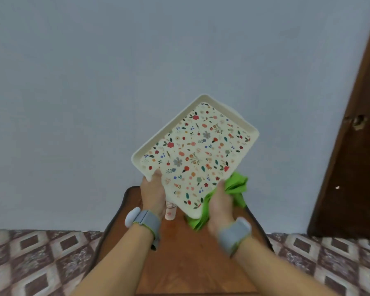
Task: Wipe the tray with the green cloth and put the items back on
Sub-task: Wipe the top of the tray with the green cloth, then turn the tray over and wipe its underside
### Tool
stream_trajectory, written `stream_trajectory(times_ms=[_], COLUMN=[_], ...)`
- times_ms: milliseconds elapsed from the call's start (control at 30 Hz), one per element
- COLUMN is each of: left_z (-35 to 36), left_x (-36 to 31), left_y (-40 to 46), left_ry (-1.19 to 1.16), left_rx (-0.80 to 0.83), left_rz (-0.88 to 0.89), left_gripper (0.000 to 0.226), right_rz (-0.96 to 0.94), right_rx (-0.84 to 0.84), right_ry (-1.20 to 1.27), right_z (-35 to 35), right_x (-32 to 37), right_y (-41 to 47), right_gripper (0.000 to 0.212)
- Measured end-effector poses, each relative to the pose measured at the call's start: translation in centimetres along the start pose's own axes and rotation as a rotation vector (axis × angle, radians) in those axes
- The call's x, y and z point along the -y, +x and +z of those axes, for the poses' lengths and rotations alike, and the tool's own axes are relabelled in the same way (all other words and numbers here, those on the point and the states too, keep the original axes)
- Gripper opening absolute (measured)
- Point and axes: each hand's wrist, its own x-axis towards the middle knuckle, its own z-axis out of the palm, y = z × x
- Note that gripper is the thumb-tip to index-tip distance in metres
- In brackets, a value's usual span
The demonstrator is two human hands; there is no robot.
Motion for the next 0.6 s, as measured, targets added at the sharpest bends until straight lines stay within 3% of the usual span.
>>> stream_trajectory(times_ms=[67,133,267,333,367,433,500,567,600], left_z=[0.1,-0.5,-1.5,-1.8,-1.8,-1.8,-1.9,-2.4,-2.7], left_x=[-0.1,-0.7,-2.4,-2.4,-2.5,-2.5,-1.7,-0.9,-0.5], left_y=[0.8,0.8,0.4,1.2,1.5,1.7,2.1,2.8,3.2], left_ry=[-0.001,0.068,0.085,-0.025,-0.097,-0.197,-0.172,-0.148,-0.148], left_rx=[-0.008,0.028,0.042,0.044,0.08,0.116,0.17,0.108,0.078], left_rz=[0.007,0.046,0.093,0.058,0.035,-0.004,0.015,0.022,0.006], left_gripper=[0.014,0.011,0.073,0.083,0.084,0.081,0.058,0.031,0.03], right_rz=[0.087,0.066,-0.101,-0.126,-0.116,-0.093,-0.107,-0.189,-0.239], right_rx=[0.154,0.197,-0.114,-0.173,-0.126,-0.022,0.068,0.14,0.167], right_ry=[0.036,0.119,0.279,0.336,0.342,0.26,0.179,0.165,0.205], right_z=[-0.1,-0.8,-3.6,-4.9,-5.3,-5.3,-5.5,-5.7,-5.7], right_x=[-2.9,-1.1,8.2,11.8,13.1,14.5,14.8,14.4,14.2], right_y=[-2.4,-2.2,5.3,8.5,9.6,10.1,10.2,10.2,10.3], right_gripper=[0.043,0.035,0.021,0.022,0.023,0.027,0.03,0.033,0.034])
